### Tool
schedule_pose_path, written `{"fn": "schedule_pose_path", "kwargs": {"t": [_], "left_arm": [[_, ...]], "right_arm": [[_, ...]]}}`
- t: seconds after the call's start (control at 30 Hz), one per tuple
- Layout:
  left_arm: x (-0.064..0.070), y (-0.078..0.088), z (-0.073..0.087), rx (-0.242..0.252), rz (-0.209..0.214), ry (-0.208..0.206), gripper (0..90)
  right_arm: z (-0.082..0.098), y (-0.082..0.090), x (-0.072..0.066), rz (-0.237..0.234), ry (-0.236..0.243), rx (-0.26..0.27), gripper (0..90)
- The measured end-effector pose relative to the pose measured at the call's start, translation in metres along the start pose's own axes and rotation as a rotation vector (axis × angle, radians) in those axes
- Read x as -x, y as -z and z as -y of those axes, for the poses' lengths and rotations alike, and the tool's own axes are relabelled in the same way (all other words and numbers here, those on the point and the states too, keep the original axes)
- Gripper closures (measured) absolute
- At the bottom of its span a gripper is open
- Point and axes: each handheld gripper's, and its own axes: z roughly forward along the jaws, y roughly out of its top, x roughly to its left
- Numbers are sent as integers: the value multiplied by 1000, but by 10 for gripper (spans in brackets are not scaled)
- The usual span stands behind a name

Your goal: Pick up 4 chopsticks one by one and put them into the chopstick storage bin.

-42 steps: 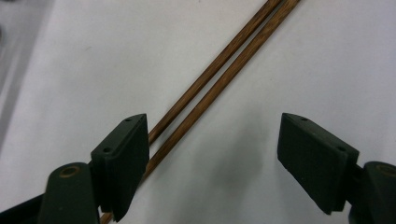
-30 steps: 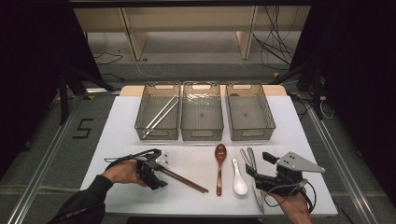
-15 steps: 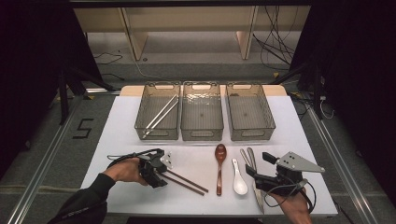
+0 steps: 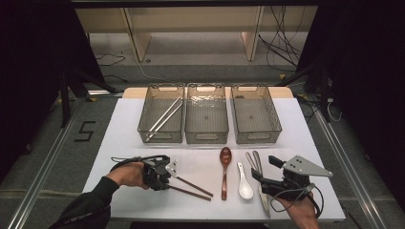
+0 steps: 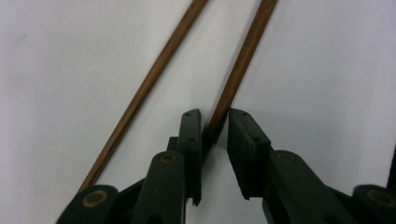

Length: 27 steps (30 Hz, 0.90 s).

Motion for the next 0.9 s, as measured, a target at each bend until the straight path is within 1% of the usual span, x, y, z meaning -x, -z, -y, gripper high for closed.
{"fn": "schedule_pose_path", "kwargs": {"t": [0.07,0.17,0.2,0.3,0.37,0.53,0.63,0.7,0.9], "left_arm": [[1,0,1,-4,0,-30,760],[3,0,3,5,9,-45,777],[3,1,3,2,8,-58,782],[5,1,3,-3,15,-77,795],[5,1,4,5,18,-77,801],[6,1,5,0,32,-105,817],[8,1,5,1,28,-114,824],[9,1,4,-10,27,-129,833],[11,2,4,-15,32,-140,838]], "right_arm": [[0,0,0,0,0,2,267],[0,1,1,2,-2,4,267],[0,1,1,3,0,4,267],[0,1,0,2,0,2,267],[0,1,0,2,0,1,269],[0,1,1,5,0,3,269],[0,1,1,5,0,2,269],[0,1,1,5,-1,1,269],[0,1,1,6,0,-2,269]]}}
